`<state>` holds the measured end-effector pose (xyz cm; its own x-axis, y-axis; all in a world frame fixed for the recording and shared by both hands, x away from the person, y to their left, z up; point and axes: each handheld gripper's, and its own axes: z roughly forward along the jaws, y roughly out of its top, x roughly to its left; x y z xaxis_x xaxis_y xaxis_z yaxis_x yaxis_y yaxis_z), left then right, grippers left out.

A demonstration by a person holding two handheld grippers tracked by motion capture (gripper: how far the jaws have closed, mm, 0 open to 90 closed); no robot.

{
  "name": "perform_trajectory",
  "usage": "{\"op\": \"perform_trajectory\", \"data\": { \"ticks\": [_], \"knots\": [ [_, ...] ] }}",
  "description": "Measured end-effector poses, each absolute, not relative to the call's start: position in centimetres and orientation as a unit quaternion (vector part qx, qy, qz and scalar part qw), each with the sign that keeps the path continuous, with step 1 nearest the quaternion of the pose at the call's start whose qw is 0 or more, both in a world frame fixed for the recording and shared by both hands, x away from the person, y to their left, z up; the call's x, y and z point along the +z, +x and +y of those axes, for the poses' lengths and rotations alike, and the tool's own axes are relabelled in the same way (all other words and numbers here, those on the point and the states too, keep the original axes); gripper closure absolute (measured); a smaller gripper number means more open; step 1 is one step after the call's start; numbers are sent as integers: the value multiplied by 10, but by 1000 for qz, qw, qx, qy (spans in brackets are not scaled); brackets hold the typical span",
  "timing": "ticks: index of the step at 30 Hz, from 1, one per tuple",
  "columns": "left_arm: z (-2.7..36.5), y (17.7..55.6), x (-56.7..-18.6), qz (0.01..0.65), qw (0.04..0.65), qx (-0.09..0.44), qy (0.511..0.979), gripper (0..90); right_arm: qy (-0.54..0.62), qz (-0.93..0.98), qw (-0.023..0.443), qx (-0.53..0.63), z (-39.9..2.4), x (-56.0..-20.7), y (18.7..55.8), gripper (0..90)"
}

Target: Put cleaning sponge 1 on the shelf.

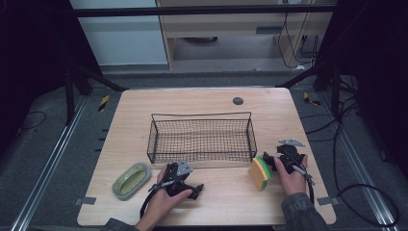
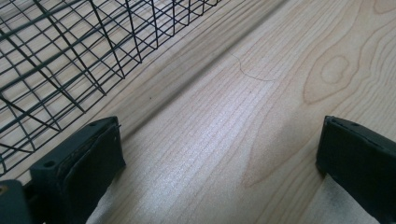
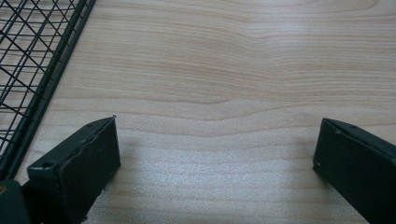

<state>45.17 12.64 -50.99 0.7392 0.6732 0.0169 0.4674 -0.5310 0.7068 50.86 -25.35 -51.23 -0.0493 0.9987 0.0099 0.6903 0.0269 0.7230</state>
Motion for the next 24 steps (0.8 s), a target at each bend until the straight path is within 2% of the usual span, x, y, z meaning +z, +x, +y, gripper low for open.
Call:
{"op": "perform_trajectory", "data": {
  "ticks": [8, 10, 16, 19, 21, 24],
  "knots": [
    [133, 448, -504, 322, 355, 124, 869, 40, 630, 669, 267, 289, -254, -513, 508, 9],
    [132, 440, -500, 296, 337, 138, 883, 45, 623, 677, 260, 293, -255, -512, 504, 9],
    [138, 430, -483, 291, 333, 135, 887, 60, 607, 692, 256, 296, -258, -512, 497, 10],
    [146, 430, -461, 297, 326, 150, 885, 58, 591, 705, 249, 303, -262, -512, 495, 10],
    [160, 434, -439, 304, 309, 181, 883, 58, 586, 709, 248, 303, -264, -513, 495, 7],
    [178, 440, -425, 321, 302, 187, 878, 55, 587, 709, 246, 305, -264, -512, 496, 6]
  ]
}}
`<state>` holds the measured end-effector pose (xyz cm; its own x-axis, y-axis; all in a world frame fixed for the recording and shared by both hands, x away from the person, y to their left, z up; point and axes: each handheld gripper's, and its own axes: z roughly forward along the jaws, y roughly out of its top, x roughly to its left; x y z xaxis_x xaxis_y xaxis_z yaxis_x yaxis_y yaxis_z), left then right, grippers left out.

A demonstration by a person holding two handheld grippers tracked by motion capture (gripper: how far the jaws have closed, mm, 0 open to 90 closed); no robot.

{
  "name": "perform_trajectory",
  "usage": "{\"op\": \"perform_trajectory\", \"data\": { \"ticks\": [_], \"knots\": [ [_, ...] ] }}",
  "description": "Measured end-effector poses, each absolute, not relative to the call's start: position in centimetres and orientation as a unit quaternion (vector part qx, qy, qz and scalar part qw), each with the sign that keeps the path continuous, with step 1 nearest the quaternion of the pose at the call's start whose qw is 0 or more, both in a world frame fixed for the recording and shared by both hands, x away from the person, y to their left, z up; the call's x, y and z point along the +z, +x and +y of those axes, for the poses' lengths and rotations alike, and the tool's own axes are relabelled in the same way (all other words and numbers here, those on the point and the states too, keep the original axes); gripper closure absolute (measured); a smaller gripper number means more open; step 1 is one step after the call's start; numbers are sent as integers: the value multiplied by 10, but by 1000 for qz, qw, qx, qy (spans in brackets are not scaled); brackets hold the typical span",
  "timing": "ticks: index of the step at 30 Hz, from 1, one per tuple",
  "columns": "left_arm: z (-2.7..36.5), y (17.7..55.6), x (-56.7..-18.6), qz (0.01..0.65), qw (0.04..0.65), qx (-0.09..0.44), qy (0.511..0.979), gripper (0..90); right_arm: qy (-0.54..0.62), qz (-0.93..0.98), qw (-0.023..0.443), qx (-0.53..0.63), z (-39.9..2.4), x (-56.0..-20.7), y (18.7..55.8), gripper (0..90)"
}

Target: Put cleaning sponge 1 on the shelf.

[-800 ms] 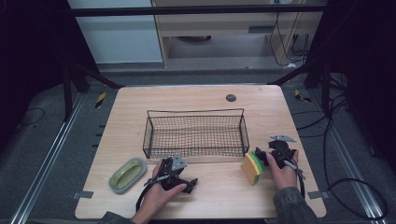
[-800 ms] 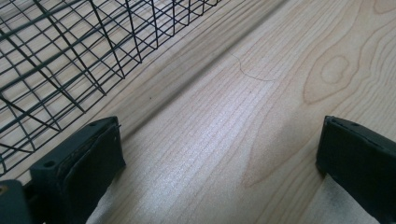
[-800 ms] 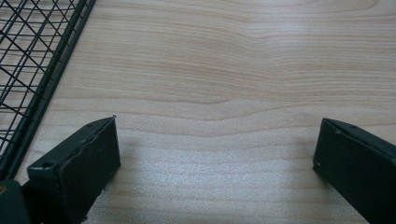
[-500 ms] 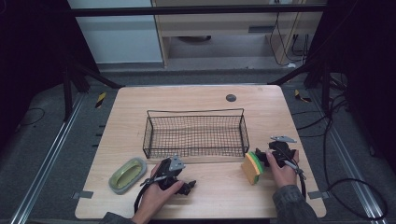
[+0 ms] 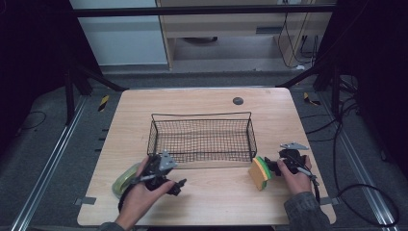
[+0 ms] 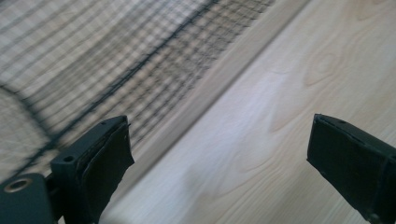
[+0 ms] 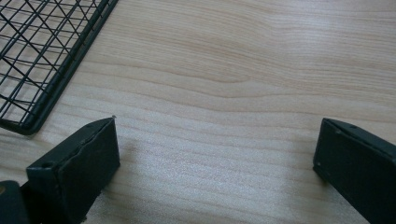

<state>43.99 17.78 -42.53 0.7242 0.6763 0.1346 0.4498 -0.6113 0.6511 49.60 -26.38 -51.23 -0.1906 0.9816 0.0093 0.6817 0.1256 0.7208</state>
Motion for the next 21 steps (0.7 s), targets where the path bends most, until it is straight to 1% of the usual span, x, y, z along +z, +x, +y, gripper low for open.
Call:
{"op": "perform_trajectory", "data": {
  "ticks": [2, 4, 5, 6, 7, 10, 17, 21],
  "knots": [
    [197, 445, -416, 337, 293, 203, 872, 56, 584, 711, 246, 305, -264, -513, 495, 7],
    [225, 450, -407, 360, 287, 199, 865, 49, 579, 715, 245, 307, -266, -513, 491, 7],
    [225, 450, -407, 360, 287, 199, 865, 52, 579, 715, 245, 307, -266, -513, 491, 7],
    [243, 452, -403, 368, 275, 203, 865, 50, 576, 717, 245, 308, -269, -513, 489, 7],
    [243, 452, -403, 368, 275, 203, 865, 50, 576, 717, 245, 308, -269, -513, 489, 7],
    [265, 451, -398, 381, 278, 196, 860, 44, 573, 719, 243, 309, -270, -513, 488, 7],
    [277, 448, -398, 382, 253, 188, 869, 49, 569, 722, 243, 310, -272, -513, 487, 6],
    [280, 452, -400, 376, 229, 176, 881, 87, 570, 722, 244, 309, -271, -513, 487, 4]
  ]
}}
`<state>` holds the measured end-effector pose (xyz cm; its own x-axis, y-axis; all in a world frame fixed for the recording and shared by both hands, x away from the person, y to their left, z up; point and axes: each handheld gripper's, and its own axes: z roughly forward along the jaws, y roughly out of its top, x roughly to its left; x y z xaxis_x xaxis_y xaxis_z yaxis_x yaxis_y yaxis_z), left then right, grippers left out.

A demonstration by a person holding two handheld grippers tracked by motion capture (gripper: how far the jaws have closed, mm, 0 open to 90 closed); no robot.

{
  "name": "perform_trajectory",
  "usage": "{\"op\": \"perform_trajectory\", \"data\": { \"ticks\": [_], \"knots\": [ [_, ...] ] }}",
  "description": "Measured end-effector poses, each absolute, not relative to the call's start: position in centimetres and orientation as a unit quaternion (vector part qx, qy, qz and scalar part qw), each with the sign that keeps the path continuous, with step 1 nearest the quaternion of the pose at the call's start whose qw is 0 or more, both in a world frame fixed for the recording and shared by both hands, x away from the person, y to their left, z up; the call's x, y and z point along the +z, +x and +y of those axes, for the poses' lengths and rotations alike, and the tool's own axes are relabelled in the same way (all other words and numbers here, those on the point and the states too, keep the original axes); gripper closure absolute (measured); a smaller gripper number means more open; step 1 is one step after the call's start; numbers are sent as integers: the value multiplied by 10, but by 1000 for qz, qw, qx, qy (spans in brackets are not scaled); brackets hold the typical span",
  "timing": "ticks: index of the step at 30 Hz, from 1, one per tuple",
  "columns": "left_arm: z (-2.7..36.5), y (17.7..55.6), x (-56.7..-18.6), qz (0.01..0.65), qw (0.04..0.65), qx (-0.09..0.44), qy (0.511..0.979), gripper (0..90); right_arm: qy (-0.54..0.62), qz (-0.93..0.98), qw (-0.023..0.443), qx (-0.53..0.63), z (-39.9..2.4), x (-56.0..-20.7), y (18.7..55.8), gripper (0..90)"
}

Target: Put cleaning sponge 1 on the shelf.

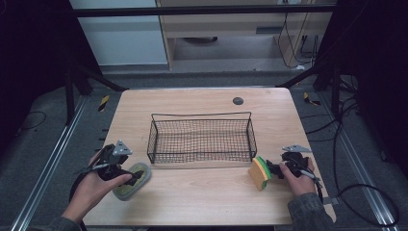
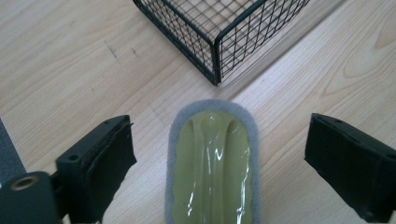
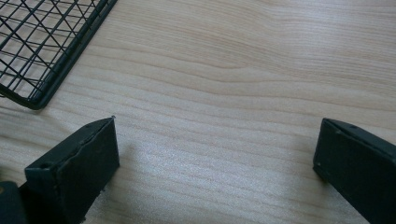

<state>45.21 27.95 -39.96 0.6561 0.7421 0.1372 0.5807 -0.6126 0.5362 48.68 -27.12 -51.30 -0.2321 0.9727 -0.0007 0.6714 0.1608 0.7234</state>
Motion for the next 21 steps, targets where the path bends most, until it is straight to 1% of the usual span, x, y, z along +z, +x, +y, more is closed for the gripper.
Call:
{"op": "perform_trajectory", "data": {
  "ticks": [2, 4, 6, 7, 8, 9, 13, 14, 15, 17, 19, 21],
  "knots": [
    [282, 456, -402, 378, 219, 164, 885, 98, 569, 722, 246, 308, -271, -513, 487, 4],
    [283, 458, -404, 376, 208, 151, 890, 156, 571, 721, 244, 309, -271, -513, 488, 4],
    [283, 459, -405, 376, 201, 144, 893, 179, 570, 722, 243, 309, -271, -513, 489, 4],
    [281, 461, -407, 375, 184, 131, 899, 197, 570, 721, 243, 308, -271, -513, 489, 4],
    [281, 461, -407, 375, 184, 131, 899, 218, 570, 721, 243, 308, -271, -513, 489, 4],
    [280, 462, -409, 373, 170, 125, 903, 218, 571, 721, 243, 309, -271, -513, 489, 4],
    [280, 464, -417, 371, 133, 110, 912, 288, 570, 721, 244, 308, -271, -513, 489, 4],
    [280, 465, -419, 372, 128, 104, 913, 288, 570, 721, 244, 308, -271, -513, 489, 4],
    [282, 466, -422, 374, 123, 93, 915, 314, 570, 721, 244, 308, -271, -513, 489, 4],
    [283, 468, -423, 375, 120, 91, 915, 328, 571, 720, 243, 309, -271, -513, 489, 4],
    [284, 471, -425, 379, 120, 85, 914, 382, 571, 720, 243, 309, -271, -513, 489, 4],
    [285, 474, -426, 382, 115, 81, 913, 416, 571, 721, 244, 309, -271, -513, 489, 4]
  ]
}}
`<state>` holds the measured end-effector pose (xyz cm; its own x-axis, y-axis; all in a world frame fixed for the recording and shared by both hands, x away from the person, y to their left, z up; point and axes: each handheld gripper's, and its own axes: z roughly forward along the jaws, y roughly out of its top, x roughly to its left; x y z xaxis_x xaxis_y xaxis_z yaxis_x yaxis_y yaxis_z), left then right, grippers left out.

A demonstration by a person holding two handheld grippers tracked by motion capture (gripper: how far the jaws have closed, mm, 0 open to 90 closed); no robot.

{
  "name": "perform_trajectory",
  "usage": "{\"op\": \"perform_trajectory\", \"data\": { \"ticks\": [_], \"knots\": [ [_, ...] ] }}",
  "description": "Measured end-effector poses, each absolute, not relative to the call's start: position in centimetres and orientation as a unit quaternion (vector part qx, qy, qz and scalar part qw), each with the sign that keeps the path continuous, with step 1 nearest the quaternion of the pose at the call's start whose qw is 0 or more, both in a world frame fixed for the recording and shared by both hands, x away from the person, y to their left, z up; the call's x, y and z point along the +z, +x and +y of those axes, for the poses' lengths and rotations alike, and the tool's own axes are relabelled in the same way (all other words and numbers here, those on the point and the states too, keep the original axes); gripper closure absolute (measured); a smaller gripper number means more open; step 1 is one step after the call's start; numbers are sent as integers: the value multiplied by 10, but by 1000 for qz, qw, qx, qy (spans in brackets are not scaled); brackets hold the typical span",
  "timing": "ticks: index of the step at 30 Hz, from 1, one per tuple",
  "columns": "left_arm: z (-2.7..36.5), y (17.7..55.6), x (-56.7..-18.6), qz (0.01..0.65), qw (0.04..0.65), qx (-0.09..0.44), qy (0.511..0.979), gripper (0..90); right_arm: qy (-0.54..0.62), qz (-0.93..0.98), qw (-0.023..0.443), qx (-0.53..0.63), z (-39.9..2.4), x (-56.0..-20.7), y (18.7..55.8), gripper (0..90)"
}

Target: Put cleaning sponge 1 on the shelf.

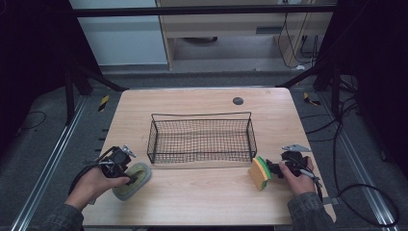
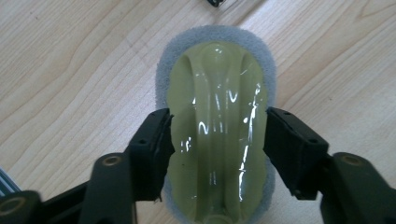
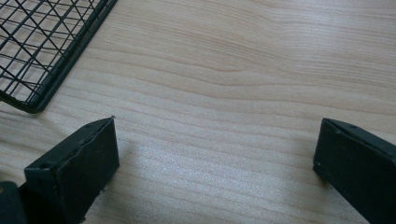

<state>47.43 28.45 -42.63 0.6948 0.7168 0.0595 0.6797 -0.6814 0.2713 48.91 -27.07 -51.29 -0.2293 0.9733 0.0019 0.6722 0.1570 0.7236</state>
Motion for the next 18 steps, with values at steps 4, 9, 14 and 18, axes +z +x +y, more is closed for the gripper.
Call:
{"op": "perform_trajectory", "data": {
  "ticks": [4, 9, 14, 18],
  "knots": [
    [284, 480, -429, 381, 104, 68, 916, 504, 571, 720, 244, 309, -271, -513, 489, 4],
    [281, 482, -432, 378, 99, 65, 918, 547, 571, 721, 244, 309, -271, -513, 489, 4],
    [281, 486, -435, 377, 100, 58, 919, 583, 572, 720, 243, 310, -271, -513, 489, 4],
    [281, 487, -435, 377, 101, 50, 919, 631, 572, 720, 243, 310, -271, -513, 489, 4]
  ]
}}
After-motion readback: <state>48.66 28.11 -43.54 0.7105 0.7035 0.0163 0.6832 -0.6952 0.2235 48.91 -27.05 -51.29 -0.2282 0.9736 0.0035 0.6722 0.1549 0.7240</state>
